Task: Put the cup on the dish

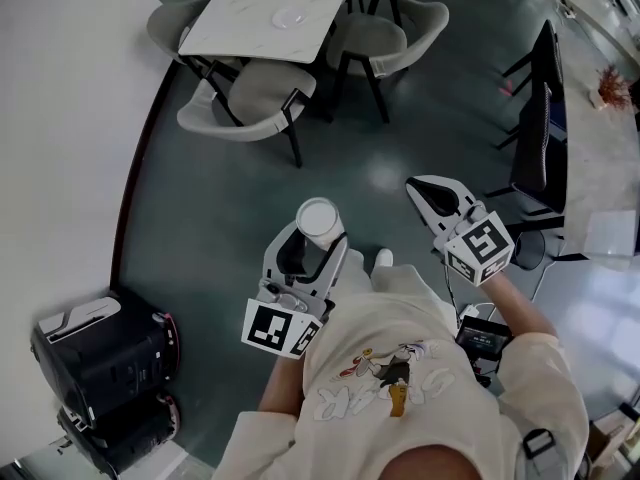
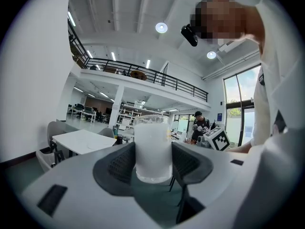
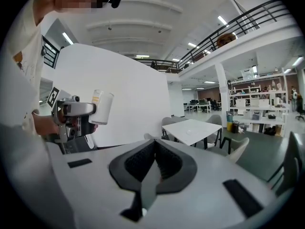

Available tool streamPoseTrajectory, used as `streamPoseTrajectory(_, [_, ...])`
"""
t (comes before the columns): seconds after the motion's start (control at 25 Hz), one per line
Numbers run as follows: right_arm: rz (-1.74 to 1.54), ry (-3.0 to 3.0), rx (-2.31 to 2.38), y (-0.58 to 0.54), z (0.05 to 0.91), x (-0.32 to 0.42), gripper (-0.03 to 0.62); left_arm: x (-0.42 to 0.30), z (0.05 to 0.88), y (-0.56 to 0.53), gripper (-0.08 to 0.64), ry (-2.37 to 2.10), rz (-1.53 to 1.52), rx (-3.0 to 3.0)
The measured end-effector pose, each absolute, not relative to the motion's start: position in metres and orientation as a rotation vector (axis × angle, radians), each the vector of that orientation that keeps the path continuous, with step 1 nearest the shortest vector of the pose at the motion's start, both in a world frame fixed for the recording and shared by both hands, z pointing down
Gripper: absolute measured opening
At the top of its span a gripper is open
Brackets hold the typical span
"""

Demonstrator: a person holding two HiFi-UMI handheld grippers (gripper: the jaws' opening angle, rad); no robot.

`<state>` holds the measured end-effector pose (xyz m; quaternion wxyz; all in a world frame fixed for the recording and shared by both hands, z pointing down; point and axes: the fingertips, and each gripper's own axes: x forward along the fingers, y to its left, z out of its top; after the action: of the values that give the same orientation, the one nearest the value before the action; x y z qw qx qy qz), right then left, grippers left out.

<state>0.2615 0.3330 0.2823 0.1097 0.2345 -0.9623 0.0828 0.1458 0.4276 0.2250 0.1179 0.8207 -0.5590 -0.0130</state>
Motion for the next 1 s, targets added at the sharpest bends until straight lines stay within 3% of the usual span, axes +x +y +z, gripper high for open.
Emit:
streamPoseTrajectory(0.32, [0.305,-2.813,0.696,0.294,0.298,0.238,0.003,0.114,0.225,0.378,0.241,-1.646,-0.043,2.426])
streamPoseTrajectory(1.0, [0.236,-2.793,0.74,0.139,0.271,0.085,0.003,-0.04,0.223,0.224,0.241,-1.61,-0.069,2.475])
